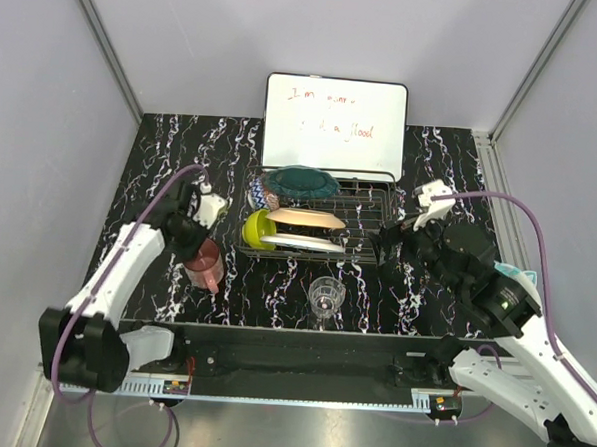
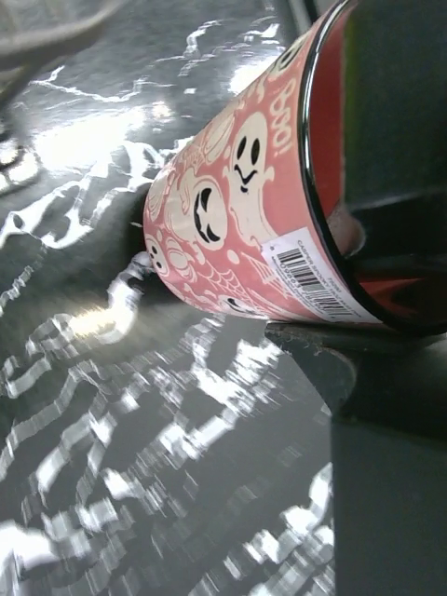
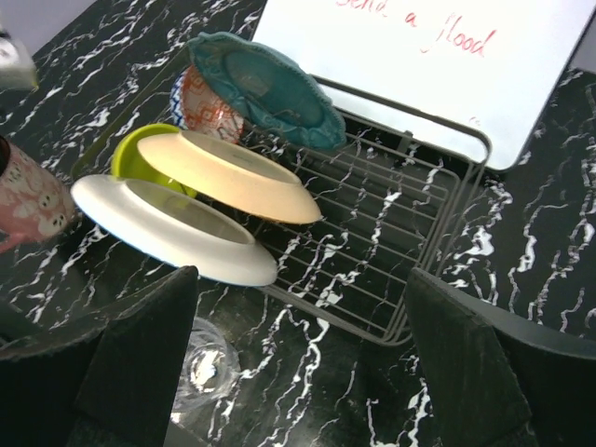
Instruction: Load the mixed dishes into the dish rack
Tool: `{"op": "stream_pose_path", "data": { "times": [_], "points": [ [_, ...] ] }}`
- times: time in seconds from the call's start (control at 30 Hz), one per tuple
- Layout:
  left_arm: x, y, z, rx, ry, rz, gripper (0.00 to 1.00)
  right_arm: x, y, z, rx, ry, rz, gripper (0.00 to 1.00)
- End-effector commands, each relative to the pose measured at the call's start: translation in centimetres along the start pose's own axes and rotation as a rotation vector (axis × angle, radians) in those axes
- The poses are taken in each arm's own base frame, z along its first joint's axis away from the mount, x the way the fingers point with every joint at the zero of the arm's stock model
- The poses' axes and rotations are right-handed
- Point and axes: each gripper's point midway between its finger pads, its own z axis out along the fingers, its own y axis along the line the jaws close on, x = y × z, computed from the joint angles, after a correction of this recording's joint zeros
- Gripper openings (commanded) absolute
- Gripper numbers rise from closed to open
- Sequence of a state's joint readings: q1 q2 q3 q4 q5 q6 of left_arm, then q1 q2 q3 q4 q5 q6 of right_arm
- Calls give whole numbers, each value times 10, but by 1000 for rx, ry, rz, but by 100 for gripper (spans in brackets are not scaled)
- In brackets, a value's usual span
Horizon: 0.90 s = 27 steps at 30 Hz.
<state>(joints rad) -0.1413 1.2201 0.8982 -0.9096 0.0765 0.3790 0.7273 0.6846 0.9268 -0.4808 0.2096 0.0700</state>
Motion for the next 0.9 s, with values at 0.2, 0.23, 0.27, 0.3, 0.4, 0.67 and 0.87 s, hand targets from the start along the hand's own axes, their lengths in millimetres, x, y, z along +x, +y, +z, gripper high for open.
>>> {"op": "stream_pose_path", "data": {
  "times": [0.2,0.23,0.27,0.3,0.4,0.67,0.87],
  "points": [
    [-74,-12,-264,-275,-913,171,0,-62,74,17,-302,20,205,100],
    [-87,-22,-292,-260,-1042,211,0,-65,80,16,-328,23,244,100],
    [-91,-28,-307,-251,-1109,229,0,-70,86,14,-363,12,258,100],
    [-97,-35,-320,-217,-1170,215,0,-80,101,9,-453,-2,264,100],
    [-130,-44,-364,-143,-1381,183,0,-98,135,-5,-656,11,294,100],
    [-216,-37,-415,-26,-1642,109,0,-121,181,-17,-978,50,396,100],
    [-264,-38,-389,48,-1648,108,0,-134,191,-7,-1068,4,457,100]
  ]
}}
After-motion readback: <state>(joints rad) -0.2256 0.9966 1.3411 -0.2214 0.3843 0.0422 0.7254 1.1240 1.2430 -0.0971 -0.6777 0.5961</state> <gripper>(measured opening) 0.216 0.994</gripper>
